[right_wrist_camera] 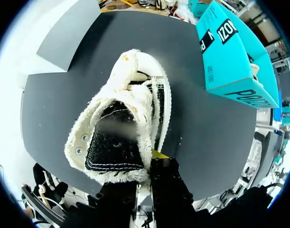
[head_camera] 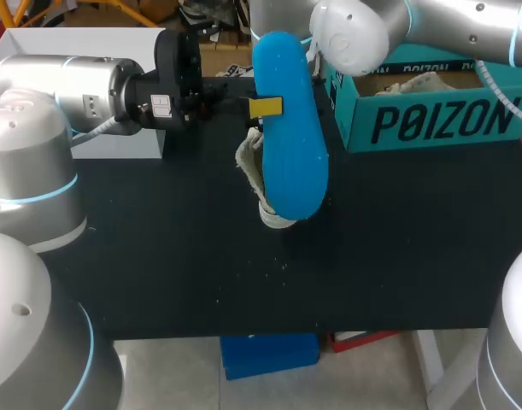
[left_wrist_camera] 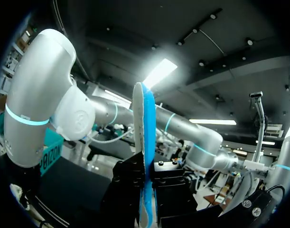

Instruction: Take the shoe out of the shoebox, open the shoe tongue, remove and reinsert the insole, then place the shoe into the shoebox

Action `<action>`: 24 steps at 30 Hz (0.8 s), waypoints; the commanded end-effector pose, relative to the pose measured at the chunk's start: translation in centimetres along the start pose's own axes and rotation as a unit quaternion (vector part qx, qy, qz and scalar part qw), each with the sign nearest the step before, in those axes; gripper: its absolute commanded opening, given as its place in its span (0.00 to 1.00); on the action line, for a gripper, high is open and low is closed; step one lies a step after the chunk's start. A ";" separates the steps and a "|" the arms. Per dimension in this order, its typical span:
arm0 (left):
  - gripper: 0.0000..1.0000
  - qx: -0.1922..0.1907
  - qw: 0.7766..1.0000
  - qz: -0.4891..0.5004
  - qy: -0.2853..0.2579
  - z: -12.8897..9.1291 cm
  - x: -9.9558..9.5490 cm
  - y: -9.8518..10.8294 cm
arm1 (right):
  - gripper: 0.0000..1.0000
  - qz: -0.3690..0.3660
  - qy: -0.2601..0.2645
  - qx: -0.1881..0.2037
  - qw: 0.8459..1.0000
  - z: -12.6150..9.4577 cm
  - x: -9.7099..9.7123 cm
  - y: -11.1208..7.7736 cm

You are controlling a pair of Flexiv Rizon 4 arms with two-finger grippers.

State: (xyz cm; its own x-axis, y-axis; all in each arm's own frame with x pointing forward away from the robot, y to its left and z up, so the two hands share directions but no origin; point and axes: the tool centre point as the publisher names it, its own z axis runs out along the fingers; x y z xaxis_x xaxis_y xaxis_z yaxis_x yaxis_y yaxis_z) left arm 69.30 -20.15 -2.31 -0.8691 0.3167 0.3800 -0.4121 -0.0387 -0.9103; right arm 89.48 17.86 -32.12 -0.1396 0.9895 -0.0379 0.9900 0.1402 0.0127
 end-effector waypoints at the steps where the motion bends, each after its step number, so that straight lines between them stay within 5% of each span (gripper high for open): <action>1: 0.00 0.001 1.000 0.001 -0.001 0.1 0.0 0.1 | 0.00 0.048 -0.023 -0.014 0.998 2.1 0.8 0.3; 10: 0.00 0.001 1.000 0.001 -0.001 0.1 0.0 0.1 | 0.00 0.027 -0.011 -0.053 0.998 5.2 1.2 0.7; 11: 0.00 0.001 1.000 0.001 -0.001 0.1 0.0 0.1 | 0.15 0.027 -0.009 -0.056 0.998 5.4 1.1 0.7; 12: 0.00 0.001 1.000 0.001 -0.001 0.1 0.0 0.1 | 0.48 0.027 -0.014 -0.055 0.998 5.5 0.9 0.5; 13: 0.00 0.001 1.000 0.001 -0.001 0.1 0.0 0.1 | 1.00 0.025 -0.015 -0.059 0.998 5.5 0.9 0.3; 24: 0.00 0.001 1.000 0.001 -0.001 0.1 0.0 0.1 | 1.00 0.070 0.055 -0.042 0.995 3.4 -1.8 -1.5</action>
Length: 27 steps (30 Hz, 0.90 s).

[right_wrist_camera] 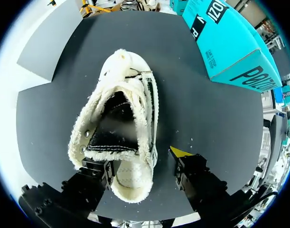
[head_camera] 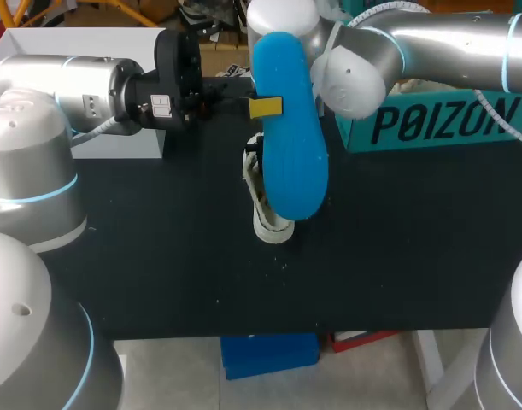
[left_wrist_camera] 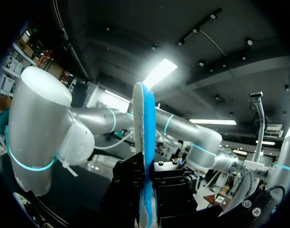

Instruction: Take the shoe out of the shoebox, open the shoe tongue, remove and reinsert the insole, then place the shoe into the shoebox

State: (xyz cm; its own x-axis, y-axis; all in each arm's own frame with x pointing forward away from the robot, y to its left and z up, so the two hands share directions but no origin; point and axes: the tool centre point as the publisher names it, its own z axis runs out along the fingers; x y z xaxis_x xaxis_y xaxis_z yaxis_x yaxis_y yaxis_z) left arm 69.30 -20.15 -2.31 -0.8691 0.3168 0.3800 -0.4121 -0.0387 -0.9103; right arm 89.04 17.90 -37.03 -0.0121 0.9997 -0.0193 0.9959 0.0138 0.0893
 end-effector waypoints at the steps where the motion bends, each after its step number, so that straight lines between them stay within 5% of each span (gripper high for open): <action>1: 0.00 0.001 1.000 0.001 -0.002 0.1 0.0 0.1 | 1.00 0.010 0.062 -0.005 0.998 -2.1 -2.5 -0.5; 8: 0.00 0.001 1.000 0.001 -0.002 0.1 0.0 0.1 | 1.00 -0.004 0.203 -0.003 0.979 -5.2 -3.0 -0.8; 13: 0.00 0.001 1.000 0.001 -0.002 0.1 0.0 0.1 | 1.00 -0.065 0.372 0.005 0.926 -7.9 -1.8 -1.1; 27: 0.00 0.001 1.000 0.001 -0.002 0.1 0.0 0.1 | 1.00 -0.084 0.379 0.007 0.921 -8.6 -1.5 -1.2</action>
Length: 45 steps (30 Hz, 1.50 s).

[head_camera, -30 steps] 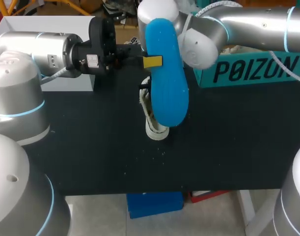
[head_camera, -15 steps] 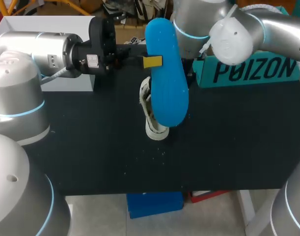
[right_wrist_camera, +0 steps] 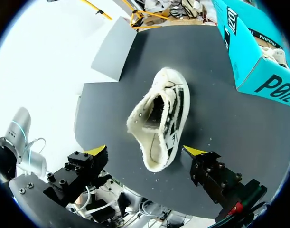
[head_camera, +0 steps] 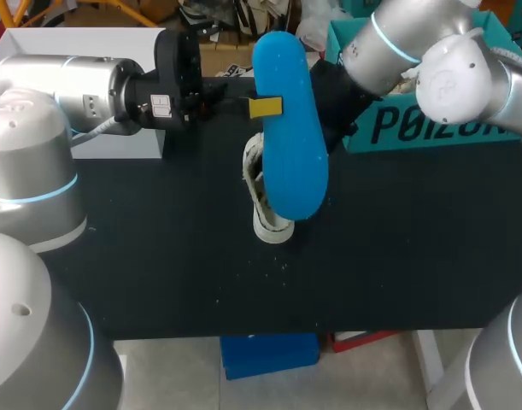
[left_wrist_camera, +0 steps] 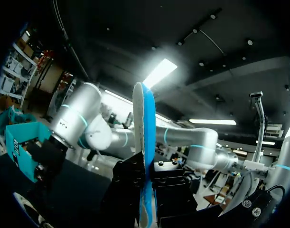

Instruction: Take the shoe out of the shoebox, open the shoe tongue, remove and reinsert the insole, then place the shoe into the shoebox

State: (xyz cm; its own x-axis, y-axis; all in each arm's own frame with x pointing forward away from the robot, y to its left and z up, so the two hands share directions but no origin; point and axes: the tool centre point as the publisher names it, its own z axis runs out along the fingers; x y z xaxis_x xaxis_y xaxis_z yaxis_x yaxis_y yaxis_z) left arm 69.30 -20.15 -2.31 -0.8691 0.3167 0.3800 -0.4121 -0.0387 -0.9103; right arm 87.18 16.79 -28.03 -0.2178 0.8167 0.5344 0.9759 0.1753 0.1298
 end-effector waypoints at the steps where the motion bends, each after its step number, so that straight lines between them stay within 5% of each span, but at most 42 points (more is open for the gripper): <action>1: 0.00 0.001 1.000 0.001 -0.001 0.1 0.0 0.1 | 1.00 -0.001 0.087 -0.002 0.996 0.2 -0.5 -0.2; 13: 0.00 0.001 1.000 0.001 -0.001 0.1 0.0 0.1 | 1.00 0.067 0.220 -0.057 0.972 -2.3 0.0 -0.1; 36: 0.00 0.001 1.000 0.001 -0.001 0.1 0.0 0.1 | 1.00 0.074 0.281 -0.105 0.951 -4.5 2.1 0.8; 42: 0.00 -0.084 0.937 0.319 -0.116 1.6 -0.7 6.5 | 1.00 0.074 0.281 -0.105 0.951 -4.5 2.1 0.8; 44: 0.00 -0.094 0.935 0.323 -0.115 2.0 -1.4 8.7 | 1.00 0.074 0.281 -0.105 0.951 -4.5 2.1 0.8; 45: 0.00 -0.090 0.951 0.275 -0.111 1.9 -2.2 10.1 | 1.00 0.074 0.281 -0.105 0.951 -4.5 2.1 0.8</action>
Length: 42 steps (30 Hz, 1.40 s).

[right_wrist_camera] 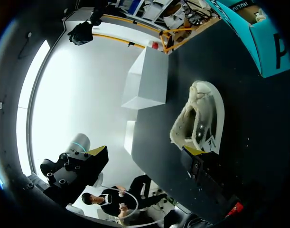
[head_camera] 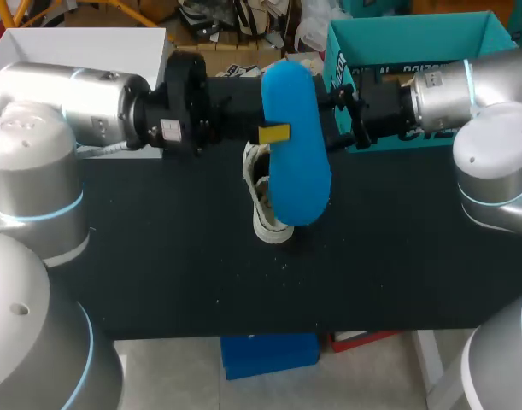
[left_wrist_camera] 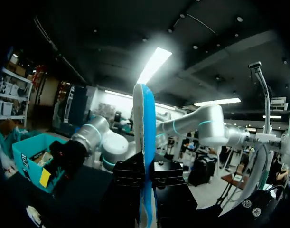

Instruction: Take the shoe out of the shoebox, open the shoe tongue, remove and reinsert the insole, then place the shoe into the shoebox

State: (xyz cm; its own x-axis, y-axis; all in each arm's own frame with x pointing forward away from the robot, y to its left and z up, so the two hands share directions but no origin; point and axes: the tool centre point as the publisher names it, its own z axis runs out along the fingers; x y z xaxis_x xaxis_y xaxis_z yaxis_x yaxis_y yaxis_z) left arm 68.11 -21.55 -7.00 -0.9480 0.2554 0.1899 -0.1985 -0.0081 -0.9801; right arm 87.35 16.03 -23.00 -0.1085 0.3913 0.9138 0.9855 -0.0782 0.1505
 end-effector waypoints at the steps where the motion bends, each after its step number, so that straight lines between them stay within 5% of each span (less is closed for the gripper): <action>1: 0.00 -0.048 0.980 0.172 -0.086 1.6 0.1 5.3 | 1.00 0.000 0.000 -0.001 1.000 0.2 0.0 0.0; 18: 0.00 -0.048 0.980 0.172 -0.086 1.6 0.1 5.3 | 1.00 0.000 0.000 -0.001 1.000 0.2 0.0 0.0; 22: 0.00 -0.112 0.917 0.374 -0.083 2.8 4.2 6.9 | 1.00 0.000 0.000 -0.001 1.000 0.2 0.0 0.0; 23: 0.00 -0.084 0.911 0.396 -0.080 2.7 5.1 7.6 | 1.00 0.000 0.000 -0.001 1.000 0.2 0.0 0.0; 27: 0.00 -0.251 0.824 0.488 -0.140 2.3 5.7 13.0 | 1.00 0.000 0.000 -0.001 1.000 0.2 0.0 0.0; 42: 0.00 -0.251 0.824 0.488 -0.140 2.3 5.7 13.0 | 1.00 0.000 0.000 -0.001 1.000 0.2 0.0 0.0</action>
State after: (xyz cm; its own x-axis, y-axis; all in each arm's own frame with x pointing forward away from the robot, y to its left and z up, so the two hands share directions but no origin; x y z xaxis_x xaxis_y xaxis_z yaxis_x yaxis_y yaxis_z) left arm 60.69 -22.58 -18.56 -0.6778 0.1655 -0.7164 0.7301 0.2666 -0.6291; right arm 87.39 16.06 -22.99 -0.1084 0.3911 0.9140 0.9855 -0.0782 0.1503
